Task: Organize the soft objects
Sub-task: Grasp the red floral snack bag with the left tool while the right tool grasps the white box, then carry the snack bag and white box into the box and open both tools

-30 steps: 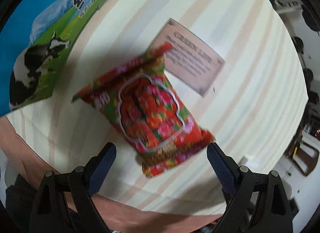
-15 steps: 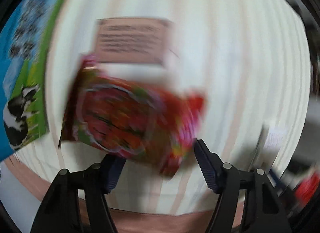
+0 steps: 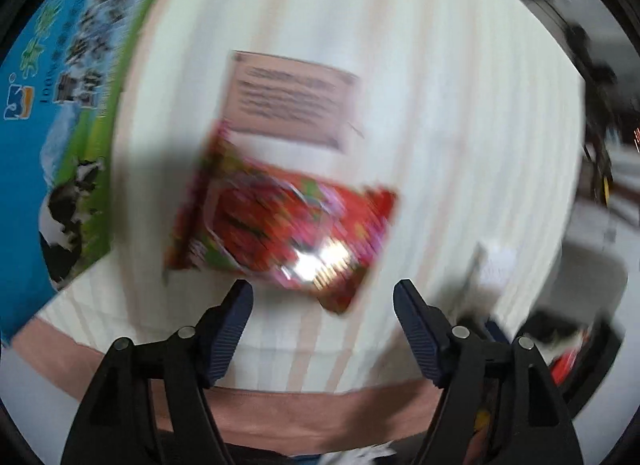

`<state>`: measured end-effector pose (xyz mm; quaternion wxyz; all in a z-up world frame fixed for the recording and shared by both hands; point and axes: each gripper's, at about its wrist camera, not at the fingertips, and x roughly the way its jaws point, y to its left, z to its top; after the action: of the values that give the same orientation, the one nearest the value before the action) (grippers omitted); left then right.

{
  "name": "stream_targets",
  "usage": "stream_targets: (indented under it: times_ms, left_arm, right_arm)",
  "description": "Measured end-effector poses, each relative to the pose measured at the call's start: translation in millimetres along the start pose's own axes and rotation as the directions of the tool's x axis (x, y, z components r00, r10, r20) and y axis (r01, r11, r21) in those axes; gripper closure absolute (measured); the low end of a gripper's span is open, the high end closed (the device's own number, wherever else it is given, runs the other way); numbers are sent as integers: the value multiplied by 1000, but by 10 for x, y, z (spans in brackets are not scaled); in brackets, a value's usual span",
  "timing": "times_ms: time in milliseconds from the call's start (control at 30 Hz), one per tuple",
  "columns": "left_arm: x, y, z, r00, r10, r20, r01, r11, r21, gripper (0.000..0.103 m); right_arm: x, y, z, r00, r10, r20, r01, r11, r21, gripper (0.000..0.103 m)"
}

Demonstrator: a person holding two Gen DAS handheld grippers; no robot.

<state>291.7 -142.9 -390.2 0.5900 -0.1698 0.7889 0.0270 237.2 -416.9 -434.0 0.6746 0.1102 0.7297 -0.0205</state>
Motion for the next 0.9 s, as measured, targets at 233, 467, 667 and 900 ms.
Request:
stream_targets:
  times_ms: [233,467,667,900]
  left_arm:
    - [259,77,289,996,26,-86,-35,994,-107,31]
    - [170,-292,289,995,94,30,-96,993,64,42]
    - [270,-760,33,991,122,56,-133,929,346,45]
    - [-93,-475,97,997,-70,11,68,986,153,35]
  right_arm:
    - [19,140,-92,1000,11,20,-11,1000,8,42]
    - [-16,301,-203,999,-6,45,6,1000,-9,42]
    - [-13,218,-246,999,-33,40,35,999,-37,43]
    - [-54,-7,-168,998,55,22,-56,997,55,42]
